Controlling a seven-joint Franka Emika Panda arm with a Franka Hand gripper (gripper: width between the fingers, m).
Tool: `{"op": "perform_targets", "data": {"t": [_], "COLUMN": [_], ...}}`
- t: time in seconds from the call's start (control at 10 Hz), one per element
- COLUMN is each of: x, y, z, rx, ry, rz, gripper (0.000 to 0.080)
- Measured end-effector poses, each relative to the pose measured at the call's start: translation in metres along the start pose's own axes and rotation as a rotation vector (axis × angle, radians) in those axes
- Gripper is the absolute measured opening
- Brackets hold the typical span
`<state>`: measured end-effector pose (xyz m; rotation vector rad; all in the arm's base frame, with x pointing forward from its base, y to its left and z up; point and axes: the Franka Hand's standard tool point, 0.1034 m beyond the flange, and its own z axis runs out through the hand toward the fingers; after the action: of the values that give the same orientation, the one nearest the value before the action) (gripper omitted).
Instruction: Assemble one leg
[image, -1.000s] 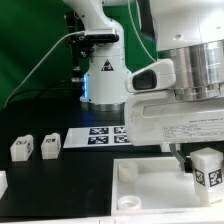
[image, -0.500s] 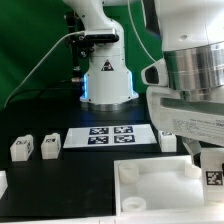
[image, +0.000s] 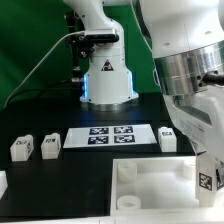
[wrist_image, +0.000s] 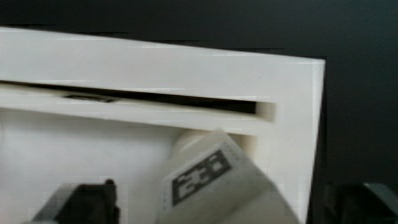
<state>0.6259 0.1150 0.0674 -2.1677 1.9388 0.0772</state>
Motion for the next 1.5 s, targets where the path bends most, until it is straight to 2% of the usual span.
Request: {"op": "perform_targets", "data": {"t": [0.1,0.3,0.6,0.8,0.9,1.0,1.2,1.5], "x": [0.0000,-0.0019,0.0023,0.0005,0.0012,0.0036,0.0065,0.0069], "y": [0.0000,0.0027,0.0015,0.0025,0.0012,0.0016,0.0014,0.0005], "z": [0.0000,0.0019,-0.0003,0.0012,0.0013,0.0014,0.0009,0.0004], "rx": [0.000,-0.006,-0.006,-0.031,-0.018,-0.026,-0.039,-0.037], "ry": [0.000,-0.001,0.005,0.028,0.042,0.048,0.054,0.057], "rz": [-0.045,-0.171,-0.603,-0.902,-0.917,-1.049,-1.253,-1.248], "gripper": [0.0625,0.0645,0.0649,0.0649,0.0649,0.0649,0.0406,0.0402]}}
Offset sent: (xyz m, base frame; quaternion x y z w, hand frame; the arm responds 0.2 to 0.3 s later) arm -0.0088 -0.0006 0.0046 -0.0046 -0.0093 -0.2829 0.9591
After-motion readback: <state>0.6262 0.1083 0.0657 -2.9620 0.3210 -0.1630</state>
